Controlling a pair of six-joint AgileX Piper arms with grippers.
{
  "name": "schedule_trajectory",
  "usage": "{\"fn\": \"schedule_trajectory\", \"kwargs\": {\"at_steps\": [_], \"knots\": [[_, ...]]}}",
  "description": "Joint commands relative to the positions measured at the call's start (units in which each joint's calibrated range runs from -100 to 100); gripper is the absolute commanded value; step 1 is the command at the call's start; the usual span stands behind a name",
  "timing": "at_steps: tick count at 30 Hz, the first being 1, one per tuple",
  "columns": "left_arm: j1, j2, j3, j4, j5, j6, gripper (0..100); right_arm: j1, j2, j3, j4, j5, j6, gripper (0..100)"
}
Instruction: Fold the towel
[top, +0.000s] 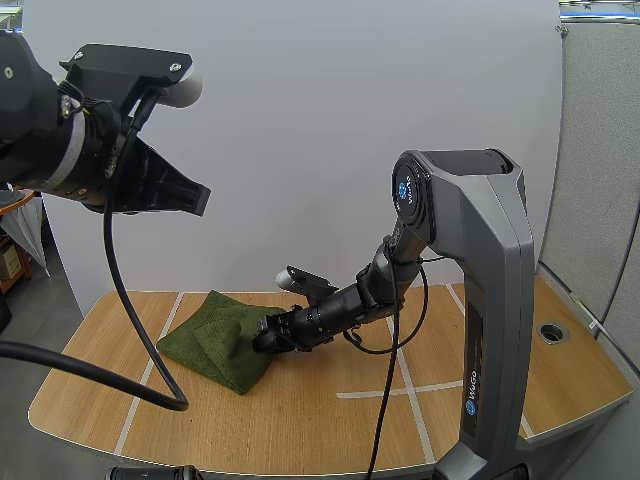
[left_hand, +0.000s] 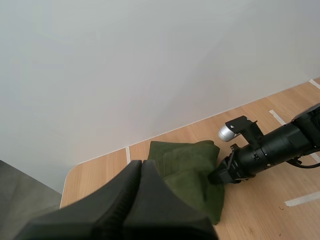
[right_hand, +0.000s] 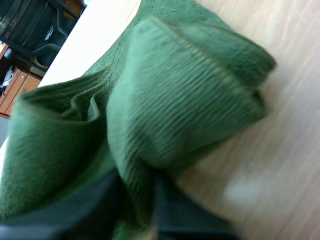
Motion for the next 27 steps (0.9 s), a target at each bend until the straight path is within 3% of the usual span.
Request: {"fn": "schedule_trajectory", "kwargs": {"at_steps": [1,6,13,27], "knots": [[0.06,-0.25,-0.23,-0.16,0.13,-0.51,0,-0.32,-0.24,0.26,-0.93,-0.41,-0.56,0],[0.06,-0.25,-0.23,-0.16,0.13,-0.51,0,-2.34,-0.59,0.26,-4.28,1.34,-0.10,0],[0.06,-0.25,-0.23,-0.31,0.12,-0.51,0,-7.55,-4.09,0.26,-13.84,6.04,1.39,0],[0.06,-0.25,-0.23,-3.76,0.12,-0.51,0,-22.45,-8.71,0.26,-31.63,12.80,0.03,0]]}}
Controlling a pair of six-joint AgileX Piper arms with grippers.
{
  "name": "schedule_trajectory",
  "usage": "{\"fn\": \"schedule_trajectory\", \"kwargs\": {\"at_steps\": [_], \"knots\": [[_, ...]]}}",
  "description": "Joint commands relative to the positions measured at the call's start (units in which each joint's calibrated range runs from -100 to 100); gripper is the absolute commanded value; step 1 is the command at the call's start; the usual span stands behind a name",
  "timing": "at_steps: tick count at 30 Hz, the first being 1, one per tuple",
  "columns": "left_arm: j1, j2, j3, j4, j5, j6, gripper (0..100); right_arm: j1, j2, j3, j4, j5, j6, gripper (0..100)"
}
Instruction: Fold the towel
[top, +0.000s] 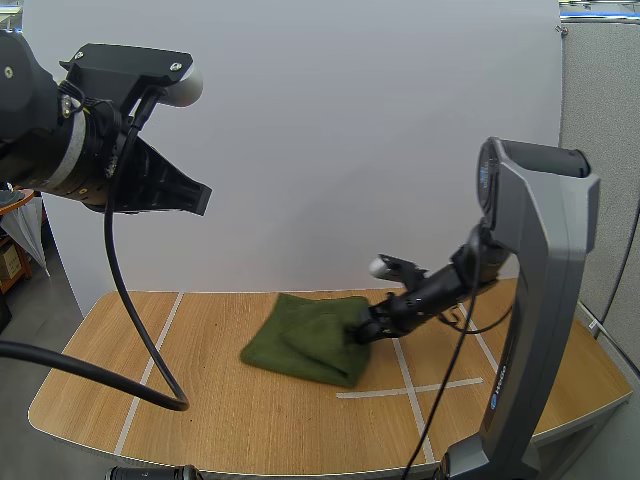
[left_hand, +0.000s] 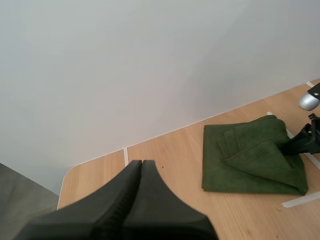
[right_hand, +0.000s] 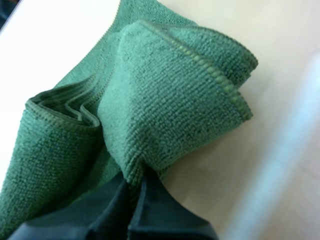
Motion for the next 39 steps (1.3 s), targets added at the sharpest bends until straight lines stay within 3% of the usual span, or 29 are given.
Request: {"fn": "schedule_trajectory", "kwargs": {"at_steps": [1,8,15,23,29,36,37,39], "knots": [[0.06,-0.25,-0.23,-4.34,0.12,-0.51,0,-6.73,-1.63,0.26,-7.85,2.42,-2.51,0],[0.06,-0.04,-0.23,-7.66,0.12,-0.51,0,-10.28,-1.63,-1.03,-9.87,2.42,-3.09,0],[0.06,0.12,-0.23,-8.54,0.12,-0.51,0,-9.79,-1.52,-6.38,-7.20,2.42,-0.10,0],[0.06,0.12,-0.23,-9.07,0.12,-0.51,0,-6.95,-1.52,-7.14,-7.21,2.09,1.35,0],[0.06,0.12,-0.23,-9.89,0.12,-0.51,0,-6.82,-1.52,-7.14,-8.02,2.09,1.35,0],[0.06,0.12,-0.23,-10.03,0.12,0.04,0,-6.82,-1.89,-7.14,-9.37,2.09,4.18,92],[0.06,0.12,-0.11,-10.06,0.12,0.50,0,-6.90,-2.22,-7.14,-9.37,2.72,4.33,100],[0.06,0.12,0.61,-11.01,0.12,1.41,0,-7.32,-3.62,-7.14,-9.37,4.64,4.33,100]]}}
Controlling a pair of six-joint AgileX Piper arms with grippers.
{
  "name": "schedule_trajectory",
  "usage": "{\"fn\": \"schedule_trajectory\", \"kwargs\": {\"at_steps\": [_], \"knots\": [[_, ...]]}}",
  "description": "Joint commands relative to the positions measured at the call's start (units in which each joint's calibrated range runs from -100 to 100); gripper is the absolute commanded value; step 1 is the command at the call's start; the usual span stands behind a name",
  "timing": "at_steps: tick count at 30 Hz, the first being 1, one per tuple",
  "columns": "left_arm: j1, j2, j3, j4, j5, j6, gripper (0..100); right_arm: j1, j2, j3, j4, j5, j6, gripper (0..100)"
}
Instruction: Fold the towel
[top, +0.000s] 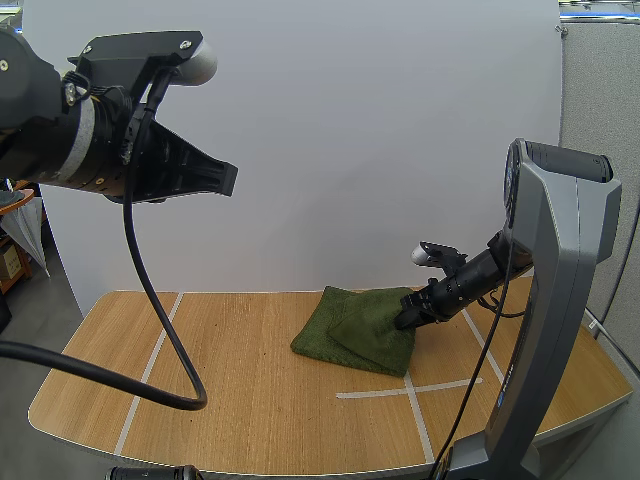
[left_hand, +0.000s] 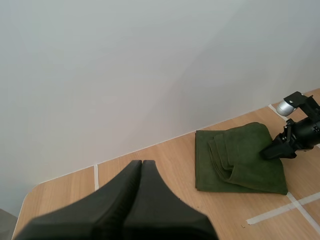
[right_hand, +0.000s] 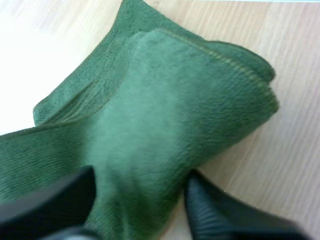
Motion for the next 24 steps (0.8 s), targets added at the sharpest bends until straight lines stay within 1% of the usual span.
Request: {"fn": "schedule_trajectory", "kwargs": {"at_steps": [1,6,8,9,11,12,14,15,18,22,24], "knots": [[0.06,0.12,1.51,-2.96,0.12,2.37,0,-0.89,-3.78,-0.24,-0.67,4.23,1.44,100],[0.06,2.50,5.67,-5.96,-0.47,5.59,0,-2.81,-10.06,-0.24,-0.71,9.15,1.44,100],[0.06,4.48,7.08,-7.17,-0.47,6.78,0,-4.16,-13.03,-0.24,-0.71,14.38,1.44,100],[0.06,6.03,7.90,-8.47,-0.47,7.64,0,-4.77,-14.22,-0.24,-0.71,14.38,1.44,100],[0.06,11.16,9.40,-12.63,-0.47,12.19,0,-6.31,-17.18,-0.24,-1.17,14.38,1.44,100],[0.06,13.86,9.64,-14.94,0.27,14.66,0,-7.92,-19.92,-0.24,-1.27,14.38,1.44,100],[0.06,18.05,9.64,-17.39,0.88,18.01,1,-9.48,-22.49,-0.24,-2.40,14.38,1.69,100],[0.06,20.45,9.64,-18.83,0.88,19.43,4,-10.03,-23.85,-0.09,-3.13,14.38,2.47,100],[0.06,27.95,9.64,-22.17,0.88,21.46,20,-11.49,-27.57,0.32,-5.61,14.38,2.66,100],[0.06,37.64,9.64,-25.37,0.88,23.27,48,-12.42,-31.83,1.41,-6.22,14.38,2.66,100],[-0.19,41.33,9.64,-26.52,0.88,23.28,58,-12.42,-33.29,2.09,-6.22,14.38,2.66,100]]}}
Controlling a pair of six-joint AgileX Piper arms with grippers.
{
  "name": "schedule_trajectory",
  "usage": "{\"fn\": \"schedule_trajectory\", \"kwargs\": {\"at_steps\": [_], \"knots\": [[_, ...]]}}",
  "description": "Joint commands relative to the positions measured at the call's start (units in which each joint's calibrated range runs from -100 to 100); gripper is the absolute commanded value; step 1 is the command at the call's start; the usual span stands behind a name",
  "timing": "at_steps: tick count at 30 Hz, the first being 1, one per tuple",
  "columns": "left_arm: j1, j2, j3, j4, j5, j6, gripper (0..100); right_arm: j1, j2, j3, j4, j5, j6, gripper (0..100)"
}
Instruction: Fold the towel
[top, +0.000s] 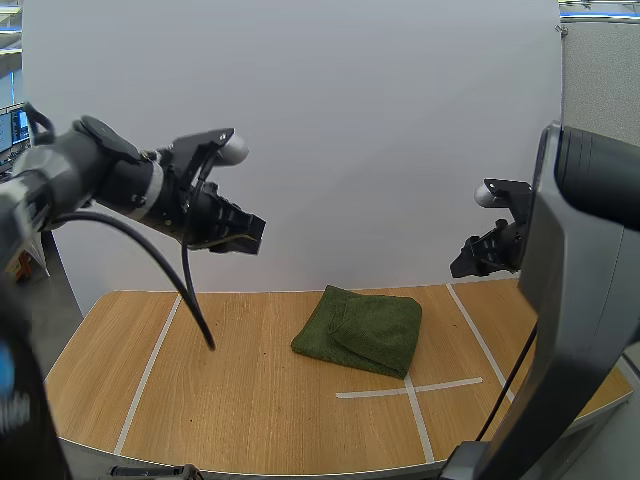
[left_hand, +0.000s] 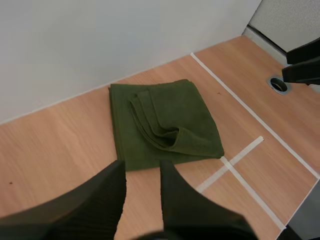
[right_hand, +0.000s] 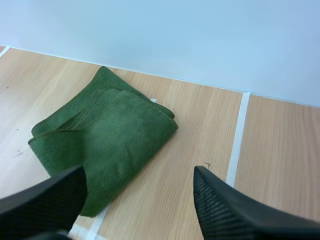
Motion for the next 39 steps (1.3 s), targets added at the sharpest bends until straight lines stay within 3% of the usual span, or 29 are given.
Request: {"fn": "schedule_trajectory", "kwargs": {"at_steps": [1,3,9,11,15,18,24,27,28,29,32,33,36,39], "knots": [[-0.53,14.07,0.24,-6.28,0.48,2.56,64,-0.82,-6.53,2.44,-0.93,1.80,0.17,100],[-1.12,16.90,0.24,-6.41,0.48,2.14,68,-0.82,-6.98,2.95,-0.65,1.80,0.17,100],[-5.08,23.33,0.24,-6.92,0.48,0.38,82,-0.82,-6.95,3.95,-1.37,1.80,-0.16,100],[-6.29,24.54,0.24,-4.81,0.48,0.38,87,-0.82,-6.95,3.95,-1.54,1.80,-0.27,100],[-8.74,26.72,0.24,1.11,0.48,0.38,87,-0.82,-6.95,3.95,-1.38,1.80,0.49,100],[-11.43,27.34,0.24,7.80,-4.59,-0.80,87,-0.82,-6.95,3.95,-1.38,1.80,0.86,100],[-16.36,27.47,0.24,9.17,-15.76,-1.45,87,-0.82,-6.95,3.95,-1.71,1.80,1.74,100],[-19.50,27.47,0.24,13.51,-23.07,-2.22,87,-0.82,-6.95,3.95,-3.21,1.80,2.64,100],[-19.72,27.47,0.24,14.29,-23.48,-2.22,87,-0.82,-6.95,3.95,-3.54,1.80,2.64,100],[-21.89,27.47,0.24,17.97,-28.08,-2.22,88,-0.82,-6.95,3.95,-3.85,1.80,2.64,100],[-24.07,27.47,0.24,23.36,-35.24,-2.22,93,-0.82,-6.95,3.95,-4.85,1.80,2.64,100],[-24.87,27.47,0.24,27.76,-39.94,-2.12,96,-0.82,-6.95,3.95,-4.97,1.80,2.64,100],[-25.22,27.58,0.24,32.73,-49.04,-1.94,100,-0.82,-6.95,3.95,-5.63,1.80,2.64,100],[-25.47,27.72,0.24,31.14,-51.05,-0.12,100,-0.82,-6.95,3.95,-5.77,1.80,2.64,100]]}}
